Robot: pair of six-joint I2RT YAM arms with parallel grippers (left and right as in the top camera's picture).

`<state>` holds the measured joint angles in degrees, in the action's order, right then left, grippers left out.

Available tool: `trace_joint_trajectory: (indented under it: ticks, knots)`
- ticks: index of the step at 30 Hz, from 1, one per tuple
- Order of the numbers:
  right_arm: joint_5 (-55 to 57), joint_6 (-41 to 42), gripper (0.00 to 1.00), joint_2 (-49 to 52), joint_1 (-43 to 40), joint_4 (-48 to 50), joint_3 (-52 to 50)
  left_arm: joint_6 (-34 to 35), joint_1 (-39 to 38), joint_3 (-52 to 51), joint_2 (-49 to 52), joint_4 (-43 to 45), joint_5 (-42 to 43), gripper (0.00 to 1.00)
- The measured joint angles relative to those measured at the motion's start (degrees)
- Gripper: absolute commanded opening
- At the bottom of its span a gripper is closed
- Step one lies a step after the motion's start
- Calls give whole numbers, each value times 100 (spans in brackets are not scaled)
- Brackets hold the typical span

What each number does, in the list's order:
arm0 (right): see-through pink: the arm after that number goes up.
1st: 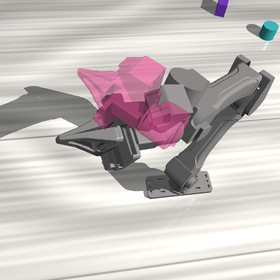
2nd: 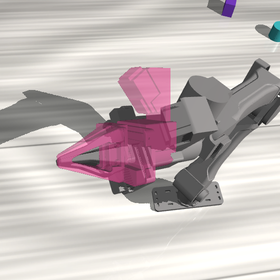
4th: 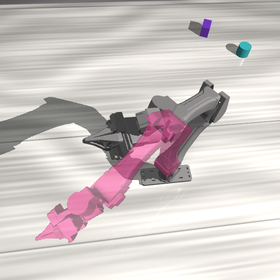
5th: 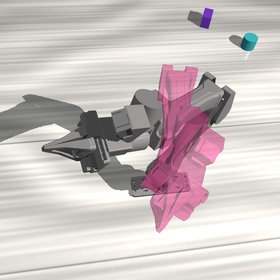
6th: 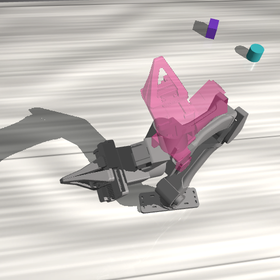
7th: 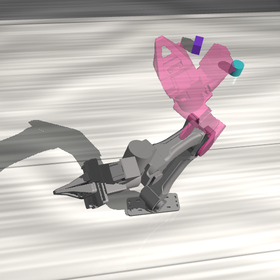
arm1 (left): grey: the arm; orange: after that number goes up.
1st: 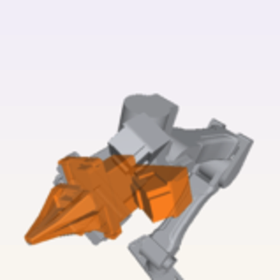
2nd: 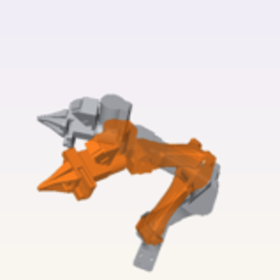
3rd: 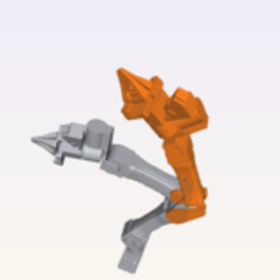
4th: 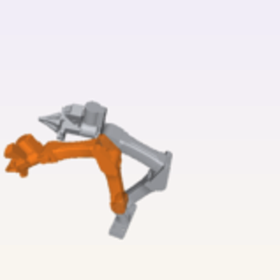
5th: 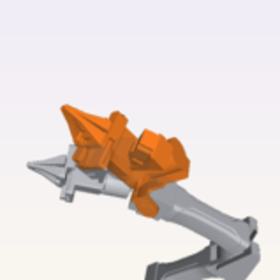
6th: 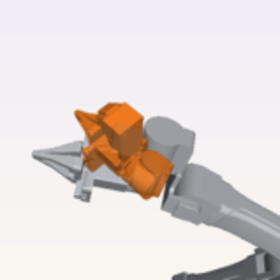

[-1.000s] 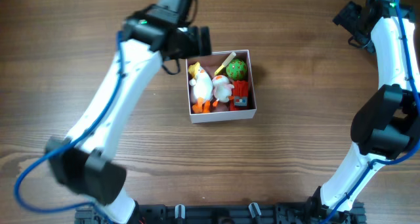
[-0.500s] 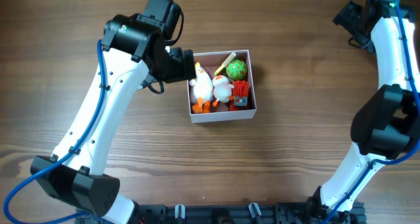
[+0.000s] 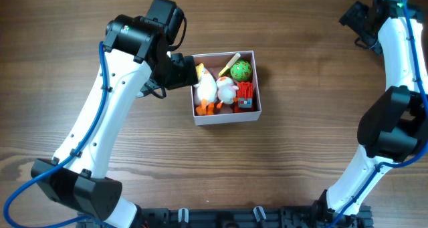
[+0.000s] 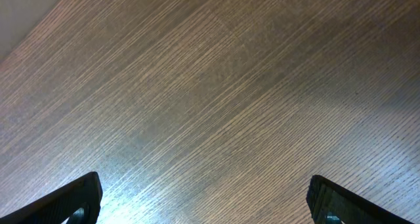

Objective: Pack container

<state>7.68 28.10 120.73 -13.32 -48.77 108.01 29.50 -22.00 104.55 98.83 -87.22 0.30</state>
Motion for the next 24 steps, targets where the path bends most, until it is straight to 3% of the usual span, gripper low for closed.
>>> trace_joint_trajectory:
  ticks: [14,24]
  knots:
    - [0,0,100,0,0,0,0,-61,0,0,0,-153,-280,100]
    - [0,0,100,0,0,0,0,-1226,0,-7,-306,627,-660,100]
